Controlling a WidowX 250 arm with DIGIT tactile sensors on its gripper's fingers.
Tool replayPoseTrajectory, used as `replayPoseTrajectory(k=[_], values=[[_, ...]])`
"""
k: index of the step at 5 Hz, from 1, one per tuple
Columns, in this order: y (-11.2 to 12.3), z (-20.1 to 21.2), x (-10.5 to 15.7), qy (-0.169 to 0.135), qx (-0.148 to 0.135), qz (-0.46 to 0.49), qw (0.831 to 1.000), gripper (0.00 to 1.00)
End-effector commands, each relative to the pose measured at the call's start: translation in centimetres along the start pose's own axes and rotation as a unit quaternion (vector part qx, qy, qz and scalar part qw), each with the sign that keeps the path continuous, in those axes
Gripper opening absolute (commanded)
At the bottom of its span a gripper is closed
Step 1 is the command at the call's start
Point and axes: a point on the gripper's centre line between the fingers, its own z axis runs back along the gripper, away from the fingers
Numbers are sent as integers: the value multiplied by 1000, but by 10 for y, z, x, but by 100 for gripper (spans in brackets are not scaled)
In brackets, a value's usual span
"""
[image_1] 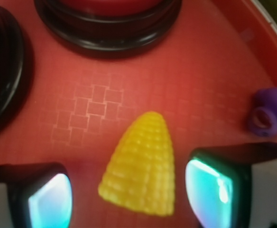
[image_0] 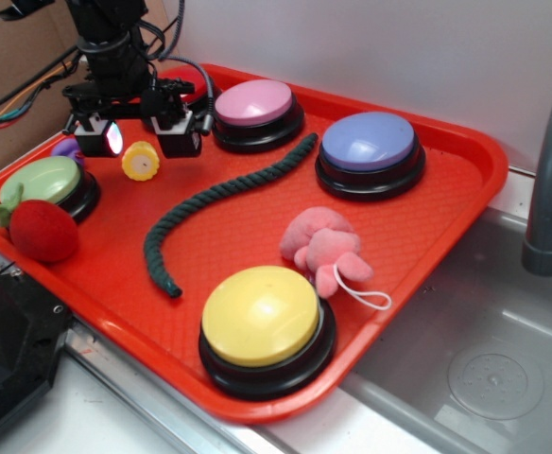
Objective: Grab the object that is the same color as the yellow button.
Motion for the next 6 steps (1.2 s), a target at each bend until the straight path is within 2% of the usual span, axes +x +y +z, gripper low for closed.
replayPoseTrajectory(k=[1, 2, 3, 4, 5, 6], values=[[6, 1, 16, -13, -36, -11, 999, 100], [3, -2, 17, -18, -39, -8, 999, 87], [4, -3, 18, -18, -39, -2, 999, 0], [3, -2, 17, -20, -31, 0, 999, 0], [6, 15, 18, -33, -36, -2, 999, 0], [-2, 48, 21, -20, -52, -19, 998, 0]])
